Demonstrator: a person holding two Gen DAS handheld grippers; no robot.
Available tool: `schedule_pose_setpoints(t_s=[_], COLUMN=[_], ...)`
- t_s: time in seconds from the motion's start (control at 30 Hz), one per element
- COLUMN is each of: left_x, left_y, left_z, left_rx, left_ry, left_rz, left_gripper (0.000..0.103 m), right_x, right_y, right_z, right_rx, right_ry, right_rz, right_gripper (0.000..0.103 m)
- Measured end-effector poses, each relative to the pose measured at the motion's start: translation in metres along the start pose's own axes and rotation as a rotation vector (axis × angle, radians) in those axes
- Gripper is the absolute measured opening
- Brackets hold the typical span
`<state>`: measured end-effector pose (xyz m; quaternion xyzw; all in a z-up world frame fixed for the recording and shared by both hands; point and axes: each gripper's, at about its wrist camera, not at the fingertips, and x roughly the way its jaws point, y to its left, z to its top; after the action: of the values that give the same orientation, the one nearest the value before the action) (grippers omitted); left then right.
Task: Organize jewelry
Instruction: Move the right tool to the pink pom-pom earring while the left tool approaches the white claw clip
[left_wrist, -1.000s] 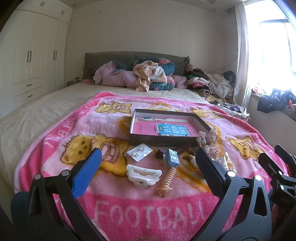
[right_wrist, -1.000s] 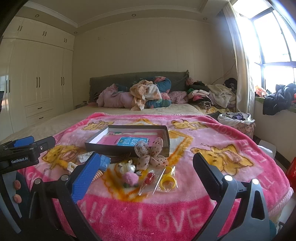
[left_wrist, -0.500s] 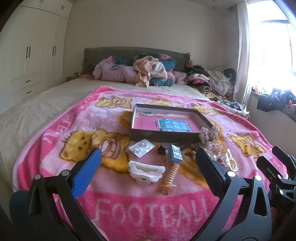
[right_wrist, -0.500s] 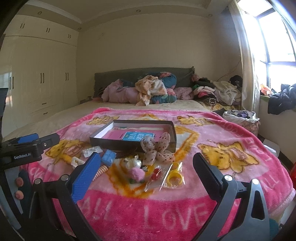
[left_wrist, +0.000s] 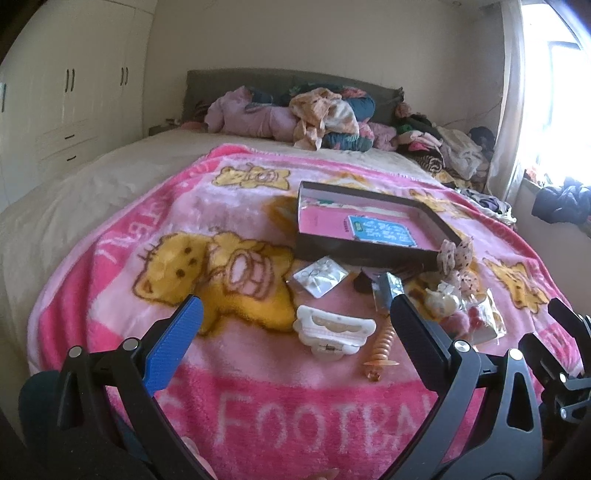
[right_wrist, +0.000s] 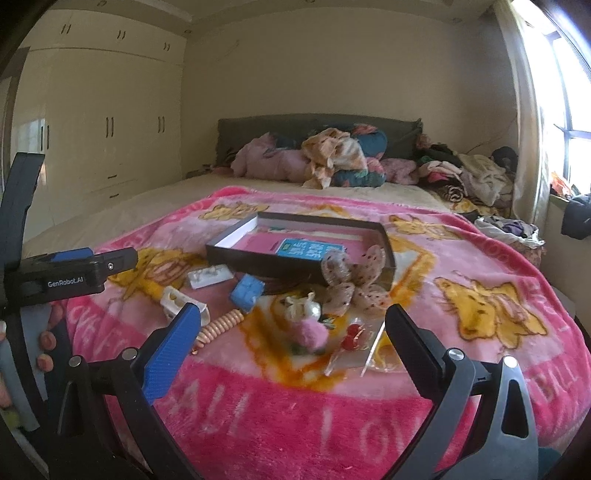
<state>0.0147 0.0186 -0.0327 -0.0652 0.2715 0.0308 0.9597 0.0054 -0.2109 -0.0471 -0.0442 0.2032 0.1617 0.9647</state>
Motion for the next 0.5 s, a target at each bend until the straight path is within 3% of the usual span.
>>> schedule_pose_setpoints(t_s=[0.37,0.5], left_x=[0.044,0.06], left_y=[0.002,-0.003], left_z=[-0.003,-0.007], left_rx=[0.047,0.074], left_ry=[0.08,0.117], left_rz=[-0.059,-0.078], left_gripper=[0.093,0.093], right_x=[0.037,0.054], right_y=[-0.001,-0.006], right_z=[-0.006,-0.008], right_rx=[-0.023,-0.027], right_ry=[0.085,0.133], right_rz=[0.007,0.005], right_gripper=[0.097,0.084])
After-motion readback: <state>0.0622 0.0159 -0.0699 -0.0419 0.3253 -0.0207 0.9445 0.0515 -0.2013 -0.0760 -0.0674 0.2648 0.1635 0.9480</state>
